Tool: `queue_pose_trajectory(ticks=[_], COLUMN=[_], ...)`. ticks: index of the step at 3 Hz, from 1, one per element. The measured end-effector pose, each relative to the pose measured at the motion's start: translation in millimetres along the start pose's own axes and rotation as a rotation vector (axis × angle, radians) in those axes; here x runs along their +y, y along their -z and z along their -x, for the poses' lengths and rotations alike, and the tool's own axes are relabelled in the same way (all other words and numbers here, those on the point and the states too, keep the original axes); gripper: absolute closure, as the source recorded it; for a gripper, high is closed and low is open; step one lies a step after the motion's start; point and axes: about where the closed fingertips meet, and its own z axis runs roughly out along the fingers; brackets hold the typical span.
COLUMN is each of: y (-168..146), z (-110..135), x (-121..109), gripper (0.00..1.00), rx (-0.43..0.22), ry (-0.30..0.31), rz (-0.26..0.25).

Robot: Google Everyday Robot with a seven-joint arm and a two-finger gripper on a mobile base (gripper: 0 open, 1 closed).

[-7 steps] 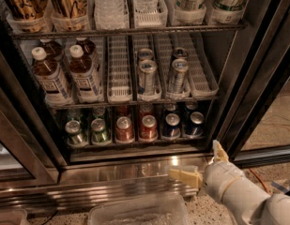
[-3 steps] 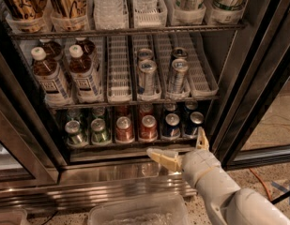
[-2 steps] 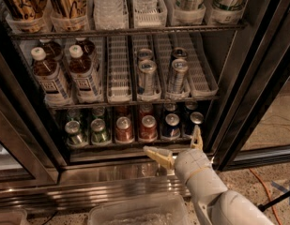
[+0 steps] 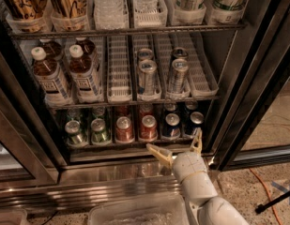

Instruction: Pick pepsi can from bottom shelf of fridge

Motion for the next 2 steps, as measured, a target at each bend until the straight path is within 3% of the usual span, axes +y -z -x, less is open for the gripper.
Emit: queue_pose_trajectory(ticks=[1, 2], y=[-0.2, 0.4], z=[-16.1, -35.2], x=[-14.1, -27.9], gripper=[0.0, 0.0], rx=[-0.025, -0.035], ry=[-0.017, -0.072], rz=[-0.029, -0.026])
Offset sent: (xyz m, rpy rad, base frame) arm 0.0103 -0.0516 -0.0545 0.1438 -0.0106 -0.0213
